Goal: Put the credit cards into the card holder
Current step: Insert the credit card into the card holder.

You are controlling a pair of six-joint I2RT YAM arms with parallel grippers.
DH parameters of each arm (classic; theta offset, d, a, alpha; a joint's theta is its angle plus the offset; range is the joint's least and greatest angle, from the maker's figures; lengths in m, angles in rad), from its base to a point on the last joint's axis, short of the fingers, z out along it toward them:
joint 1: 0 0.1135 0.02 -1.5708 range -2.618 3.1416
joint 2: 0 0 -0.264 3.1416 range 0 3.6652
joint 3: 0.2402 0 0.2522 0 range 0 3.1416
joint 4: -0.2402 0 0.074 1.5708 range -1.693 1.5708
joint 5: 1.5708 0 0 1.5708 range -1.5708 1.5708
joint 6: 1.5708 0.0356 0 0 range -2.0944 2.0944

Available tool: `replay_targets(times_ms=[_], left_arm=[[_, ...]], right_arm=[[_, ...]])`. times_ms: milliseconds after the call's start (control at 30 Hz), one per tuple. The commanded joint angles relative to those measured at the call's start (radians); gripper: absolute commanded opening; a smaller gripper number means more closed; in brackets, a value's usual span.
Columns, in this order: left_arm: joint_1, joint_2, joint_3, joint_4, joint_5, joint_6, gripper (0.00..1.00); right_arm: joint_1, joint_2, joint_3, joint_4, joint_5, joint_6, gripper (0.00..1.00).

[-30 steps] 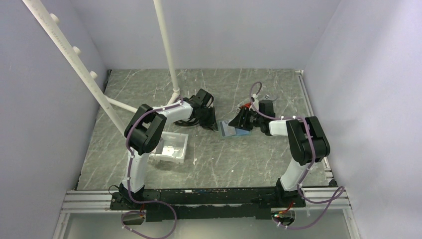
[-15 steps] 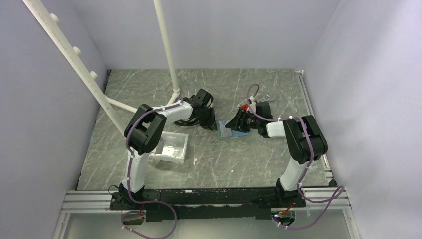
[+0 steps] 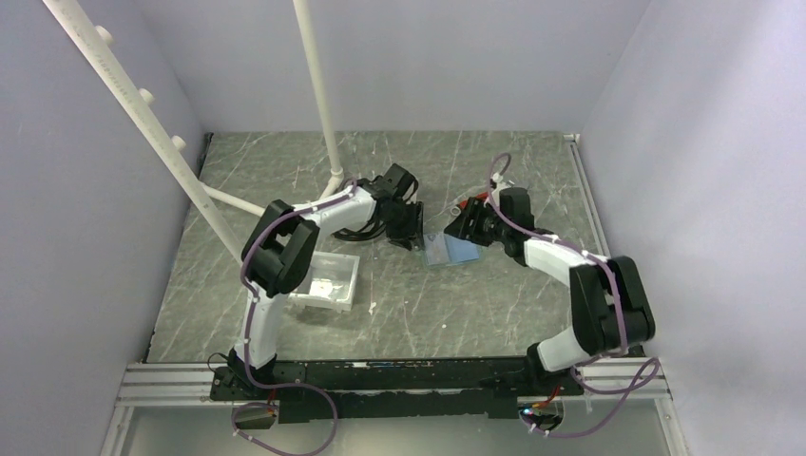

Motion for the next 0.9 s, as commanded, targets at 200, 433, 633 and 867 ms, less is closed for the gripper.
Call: replay_targets(times_ms=[200, 433, 633, 867], left_arm=[[0.017, -0.293, 0.002, -0.214, -0.049, 0.117, 0.77], [0.084, -0.611, -0.157, -0.456, -0.137, 0.193, 0.92], [0.126, -0.792, -0.269, -0.672, -0.378, 0.184, 0.99], [0.171, -0.736, -0.362, -0.715, -0.554, 0.134, 0.99]], right_arm=[[-0.006, -0.139, -0.004, -0.061, 0.06, -0.106, 0.56], [0.004, -0.11, -0.027, 0.005, 0.01, -0.11, 0.56], [0.011, -0.076, -0.042, 0.054, -0.029, -0.095, 0.55], [0.018, -0.073, -0.045, 0.071, -0.057, -0.091, 0.55]])
